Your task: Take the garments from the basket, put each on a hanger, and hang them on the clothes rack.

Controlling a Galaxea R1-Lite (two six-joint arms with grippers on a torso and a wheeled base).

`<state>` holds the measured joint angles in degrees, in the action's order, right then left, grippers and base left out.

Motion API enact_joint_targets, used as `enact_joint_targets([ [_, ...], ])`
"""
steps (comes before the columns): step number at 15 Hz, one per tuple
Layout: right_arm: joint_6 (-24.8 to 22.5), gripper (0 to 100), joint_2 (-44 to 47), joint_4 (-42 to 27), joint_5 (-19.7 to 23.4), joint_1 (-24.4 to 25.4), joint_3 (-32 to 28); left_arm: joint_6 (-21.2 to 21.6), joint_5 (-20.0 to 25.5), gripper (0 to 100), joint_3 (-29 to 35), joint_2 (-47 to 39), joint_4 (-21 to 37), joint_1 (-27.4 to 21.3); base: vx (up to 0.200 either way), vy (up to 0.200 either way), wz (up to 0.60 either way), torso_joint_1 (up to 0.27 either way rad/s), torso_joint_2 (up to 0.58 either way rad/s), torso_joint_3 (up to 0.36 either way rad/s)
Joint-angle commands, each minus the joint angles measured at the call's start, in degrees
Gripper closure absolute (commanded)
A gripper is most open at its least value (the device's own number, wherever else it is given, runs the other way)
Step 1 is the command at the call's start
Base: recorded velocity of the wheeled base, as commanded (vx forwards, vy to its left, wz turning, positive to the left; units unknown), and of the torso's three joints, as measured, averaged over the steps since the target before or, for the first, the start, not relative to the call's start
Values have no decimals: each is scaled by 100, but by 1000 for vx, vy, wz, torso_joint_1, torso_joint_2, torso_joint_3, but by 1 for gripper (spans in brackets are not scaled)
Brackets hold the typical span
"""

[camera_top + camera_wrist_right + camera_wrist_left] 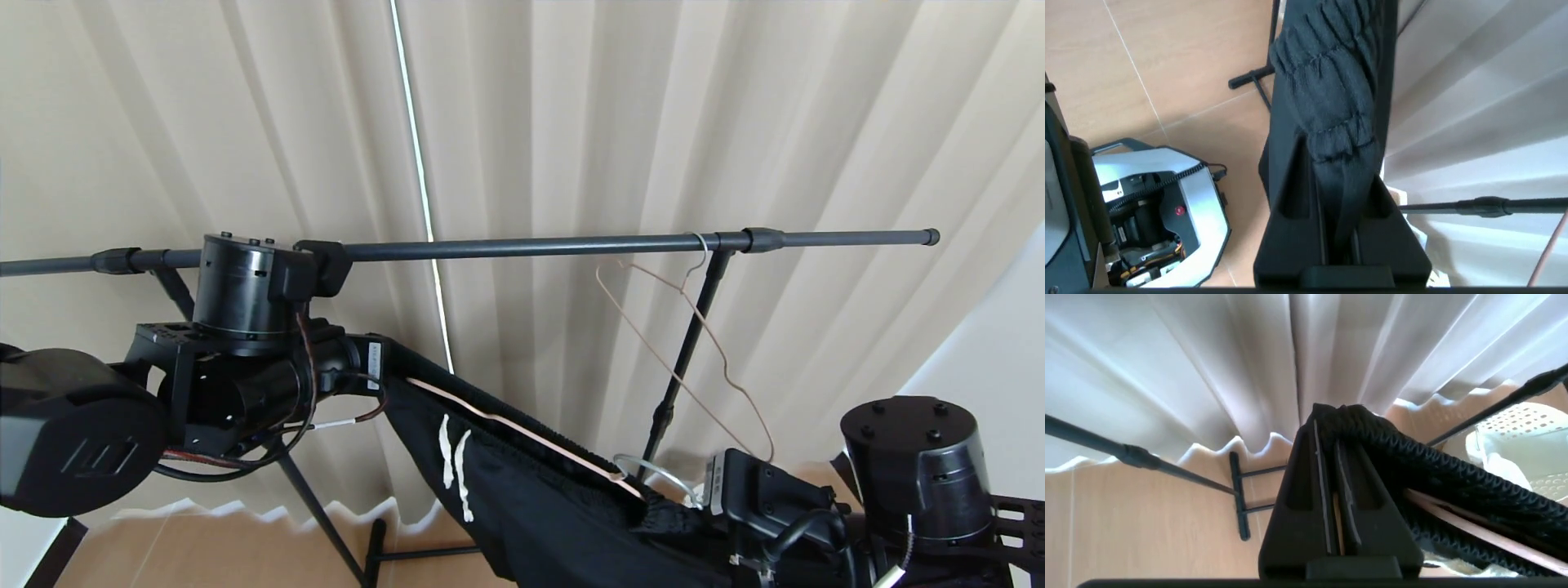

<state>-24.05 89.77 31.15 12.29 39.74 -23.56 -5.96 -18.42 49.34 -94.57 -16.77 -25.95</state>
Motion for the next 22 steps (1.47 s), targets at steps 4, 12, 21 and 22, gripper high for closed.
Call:
enact_joint_targets([
  [4,-3,100,410,-12,-25,-98,-78,473,-39,100,516,299,702,-173,0,0,0,0,0,0],
  [12,85,100,884,49,-174,-344,-421,579,-118,100,2115,589,3119,-1114,0,0,0,0,0,0],
  [21,1175,100,577,770,-174,-344,-685,517,-39,100,1570,572,3374,-1676,0,0,0,0,0,0],
  [22,1271,100,577,814,-174,-335,-685,464,-21,100,1500,572,3374,-1773,0,0,0,0,0,0],
])
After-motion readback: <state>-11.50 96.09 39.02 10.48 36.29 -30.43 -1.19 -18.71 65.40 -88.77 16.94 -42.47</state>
